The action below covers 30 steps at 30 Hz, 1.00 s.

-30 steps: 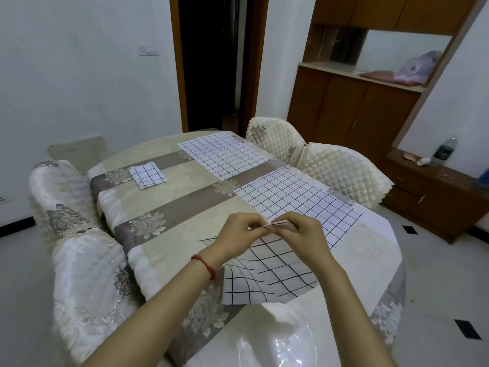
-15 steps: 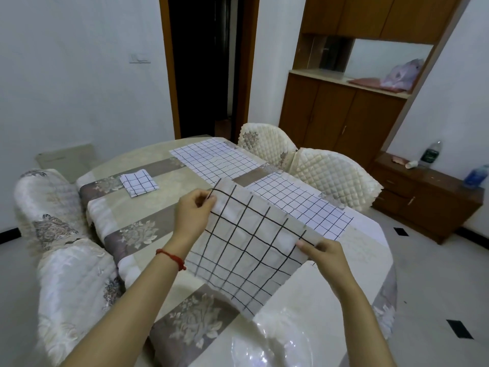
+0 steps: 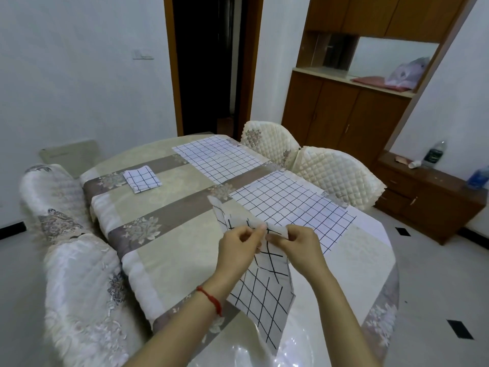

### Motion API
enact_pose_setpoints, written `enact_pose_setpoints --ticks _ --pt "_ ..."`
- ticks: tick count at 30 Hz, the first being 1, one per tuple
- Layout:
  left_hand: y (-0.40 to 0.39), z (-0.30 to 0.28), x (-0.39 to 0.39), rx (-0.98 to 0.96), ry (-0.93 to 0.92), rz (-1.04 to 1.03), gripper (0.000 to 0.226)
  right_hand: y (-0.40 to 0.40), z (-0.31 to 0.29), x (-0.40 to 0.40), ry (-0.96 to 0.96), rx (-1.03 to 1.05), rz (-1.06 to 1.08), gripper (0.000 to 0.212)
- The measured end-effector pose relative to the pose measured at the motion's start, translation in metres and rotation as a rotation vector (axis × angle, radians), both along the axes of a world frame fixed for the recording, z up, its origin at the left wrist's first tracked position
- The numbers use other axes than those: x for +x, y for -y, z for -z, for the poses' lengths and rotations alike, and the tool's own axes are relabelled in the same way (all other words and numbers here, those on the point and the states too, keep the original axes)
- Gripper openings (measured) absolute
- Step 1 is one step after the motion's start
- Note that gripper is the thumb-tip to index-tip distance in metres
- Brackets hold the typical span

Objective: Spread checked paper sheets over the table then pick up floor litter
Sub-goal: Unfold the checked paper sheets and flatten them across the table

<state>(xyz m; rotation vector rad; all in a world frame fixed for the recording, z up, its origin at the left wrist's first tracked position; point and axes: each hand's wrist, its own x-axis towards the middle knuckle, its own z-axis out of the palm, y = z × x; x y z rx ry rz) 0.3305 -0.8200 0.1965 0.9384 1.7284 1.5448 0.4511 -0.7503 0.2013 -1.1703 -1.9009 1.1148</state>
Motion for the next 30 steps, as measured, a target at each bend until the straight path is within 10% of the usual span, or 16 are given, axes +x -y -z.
enact_pose_setpoints --ticks 10,30 --pt "0.002 -0.009 -0.007 -0.078 0.36 0.083 0.019 0.008 0.004 -0.008 0.06 0.17 -0.042 0.035" --pt "-0.024 0.02 -0.098 -0.123 0.068 -0.128 0.016 -0.045 0.013 0.016 0.029 0.105 0.267 0.029"
